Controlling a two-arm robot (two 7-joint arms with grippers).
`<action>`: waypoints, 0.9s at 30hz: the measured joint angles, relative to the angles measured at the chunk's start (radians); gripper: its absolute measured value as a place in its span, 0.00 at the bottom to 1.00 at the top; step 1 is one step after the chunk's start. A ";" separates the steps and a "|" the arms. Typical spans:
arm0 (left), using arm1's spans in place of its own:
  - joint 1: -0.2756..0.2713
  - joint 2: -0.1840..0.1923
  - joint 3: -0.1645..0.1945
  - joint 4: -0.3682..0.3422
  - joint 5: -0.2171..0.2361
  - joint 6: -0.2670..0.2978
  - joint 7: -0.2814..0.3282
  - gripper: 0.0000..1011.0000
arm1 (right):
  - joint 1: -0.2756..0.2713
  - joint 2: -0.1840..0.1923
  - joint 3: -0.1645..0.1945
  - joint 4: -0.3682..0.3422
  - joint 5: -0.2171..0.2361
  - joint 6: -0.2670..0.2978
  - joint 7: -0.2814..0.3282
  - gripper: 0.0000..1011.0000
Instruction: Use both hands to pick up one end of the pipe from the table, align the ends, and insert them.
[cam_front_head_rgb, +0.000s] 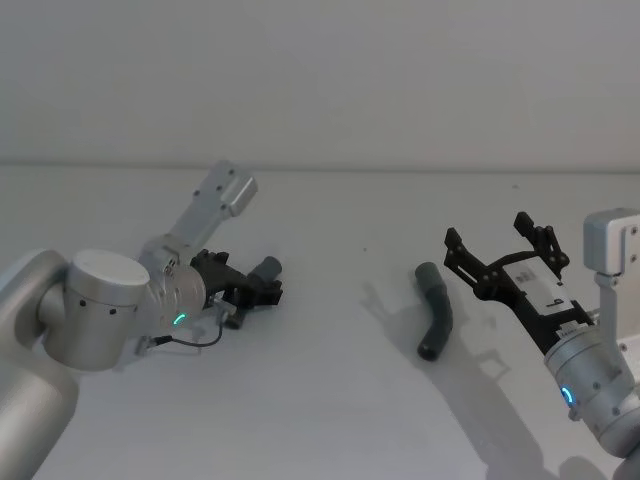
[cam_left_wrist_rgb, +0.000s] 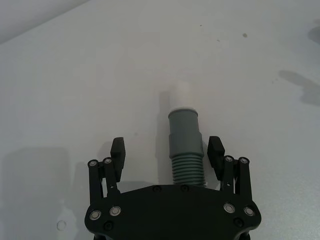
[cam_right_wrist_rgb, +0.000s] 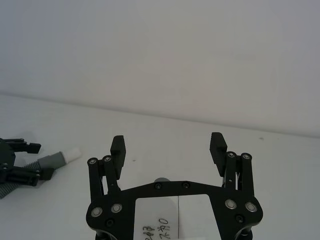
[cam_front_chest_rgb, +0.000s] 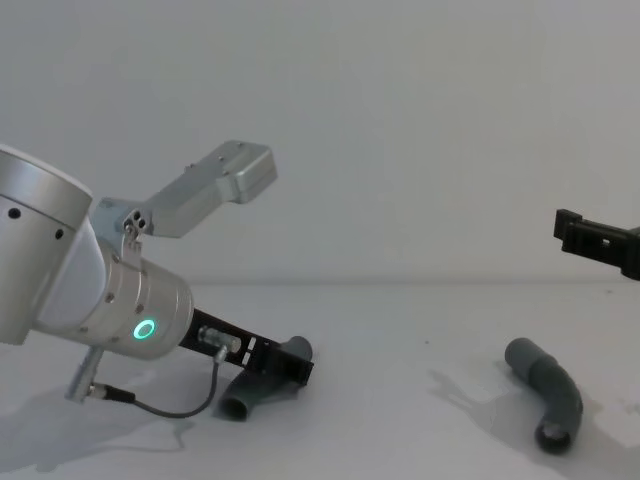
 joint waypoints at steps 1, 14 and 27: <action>0.000 -0.001 0.000 0.002 0.001 -0.001 0.000 0.99 | 0.000 0.000 0.000 0.000 0.000 0.000 0.000 0.99; -0.003 -0.006 0.000 0.013 0.006 -0.006 -0.004 0.68 | 0.000 0.000 0.000 0.000 0.000 0.000 0.000 0.99; -0.004 -0.007 0.000 0.017 0.009 -0.008 -0.004 0.36 | 0.000 0.000 0.000 0.000 0.000 0.000 0.000 0.99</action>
